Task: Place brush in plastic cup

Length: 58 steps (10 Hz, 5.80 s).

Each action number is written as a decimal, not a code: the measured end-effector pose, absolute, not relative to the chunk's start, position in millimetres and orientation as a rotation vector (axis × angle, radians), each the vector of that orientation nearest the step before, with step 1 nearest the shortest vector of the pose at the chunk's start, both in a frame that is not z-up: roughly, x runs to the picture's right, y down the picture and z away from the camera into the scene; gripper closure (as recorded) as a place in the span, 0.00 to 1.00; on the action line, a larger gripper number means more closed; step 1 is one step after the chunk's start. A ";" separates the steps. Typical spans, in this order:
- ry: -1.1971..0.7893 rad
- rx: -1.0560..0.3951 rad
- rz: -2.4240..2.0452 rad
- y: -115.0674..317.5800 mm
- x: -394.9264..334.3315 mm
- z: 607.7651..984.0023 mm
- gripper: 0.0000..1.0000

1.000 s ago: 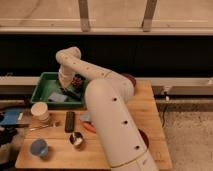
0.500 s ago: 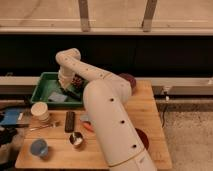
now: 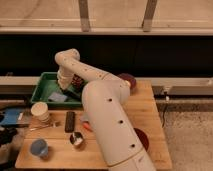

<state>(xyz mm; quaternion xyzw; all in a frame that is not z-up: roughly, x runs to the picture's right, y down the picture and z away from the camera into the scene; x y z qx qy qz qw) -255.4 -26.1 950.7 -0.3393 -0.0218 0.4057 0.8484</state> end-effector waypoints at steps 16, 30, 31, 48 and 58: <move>-0.032 -0.815 0.842 6.9 -277.9 973.2 0.23; -0.007 -0.819 0.813 16.7 -278.7 980.8 1.00; -0.009 -0.817 0.812 15.3 -279.0 979.9 1.00; -0.070 -0.695 0.841 -63.1 -234.9 916.1 1.00; -0.042 -0.618 0.817 -55.4 -152.7 816.6 1.00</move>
